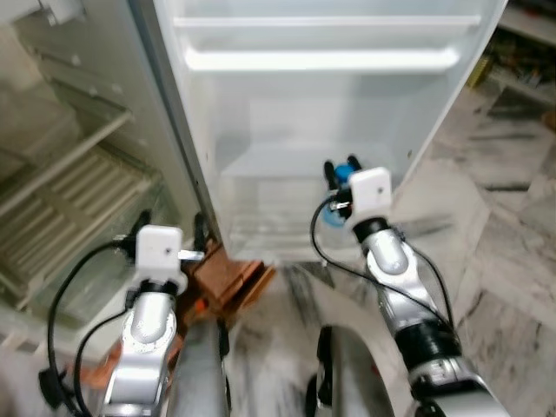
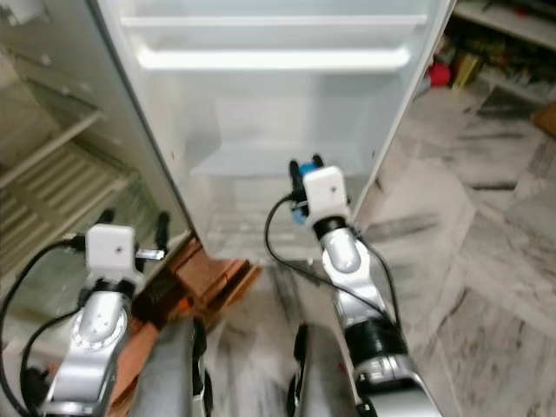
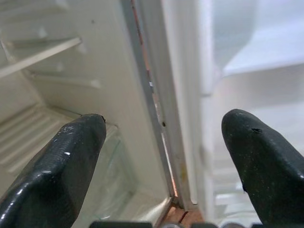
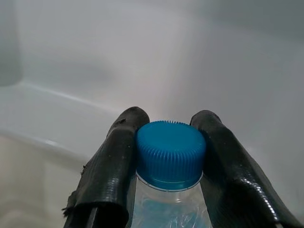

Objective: Restocking fridge

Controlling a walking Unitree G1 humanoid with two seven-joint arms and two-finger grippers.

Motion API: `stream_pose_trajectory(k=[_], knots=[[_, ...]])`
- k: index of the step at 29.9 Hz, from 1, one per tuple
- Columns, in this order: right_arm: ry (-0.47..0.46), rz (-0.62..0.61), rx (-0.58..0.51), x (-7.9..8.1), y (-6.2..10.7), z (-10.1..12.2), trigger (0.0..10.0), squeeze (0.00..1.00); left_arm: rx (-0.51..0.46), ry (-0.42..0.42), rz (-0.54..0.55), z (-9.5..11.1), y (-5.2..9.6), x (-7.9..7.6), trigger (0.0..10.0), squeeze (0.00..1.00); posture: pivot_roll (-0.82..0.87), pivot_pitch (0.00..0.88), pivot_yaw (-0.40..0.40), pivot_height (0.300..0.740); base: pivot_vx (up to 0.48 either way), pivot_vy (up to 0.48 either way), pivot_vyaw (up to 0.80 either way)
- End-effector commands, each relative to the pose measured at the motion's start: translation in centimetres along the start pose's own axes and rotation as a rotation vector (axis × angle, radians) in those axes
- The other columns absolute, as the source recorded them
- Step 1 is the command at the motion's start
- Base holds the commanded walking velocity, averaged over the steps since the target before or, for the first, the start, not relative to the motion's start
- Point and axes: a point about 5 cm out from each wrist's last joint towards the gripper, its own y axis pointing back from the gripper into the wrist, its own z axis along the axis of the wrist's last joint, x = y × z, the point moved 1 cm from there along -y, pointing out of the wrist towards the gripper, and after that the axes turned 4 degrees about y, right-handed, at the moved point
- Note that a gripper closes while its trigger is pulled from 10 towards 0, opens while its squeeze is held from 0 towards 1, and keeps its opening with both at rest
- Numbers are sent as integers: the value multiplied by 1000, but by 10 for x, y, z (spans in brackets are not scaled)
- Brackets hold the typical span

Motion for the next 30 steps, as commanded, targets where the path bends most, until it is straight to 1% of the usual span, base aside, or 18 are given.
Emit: stream_pose_trajectory(k=[1,8,12,16,18,21,25,29,30], knots=[[-8,15,-34,7,-3,7,10000,0,15,-1,12,-4,2,5,10000,0,171,135,-24,606,281,0,0],[-3,25,-20,8,-1,2,10000,0,31,0,22,-6,5,6,10000,0,174,135,-25,606,0,0,0],[15,52,-7,12,3,-4,10000,0,55,2,32,-10,14,11,10000,0,174,148,-11,606,0,0,0],[36,64,-6,13,-2,-6,10000,0,71,-1,45,-12,21,17,10000,0,188,165,-6,592,0,0,0],[41,64,-4,12,-7,-6,10000,0,71,-3,47,-12,22,17,10000,0,196,174,-5,577,0,0,0],[49,65,-10,12,-8,-5,10000,0,70,-4,50,-11,22,18,10000,0,203,181,-2,567,0,0,0],[70,74,-17,14,-13,-5,10000,0,67,-7,56,-8,25,20,10000,0,215,195,5,567,0,0,0],[102,93,-46,19,-17,-1,10000,0,72,-10,62,-7,29,24,10000,0,220,209,12,567,0,0,0],[124,98,-57,20,-19,0,10000,0,74,-10,63,-8,29,25,10000,0,221,215,15,567,0,0,0]])
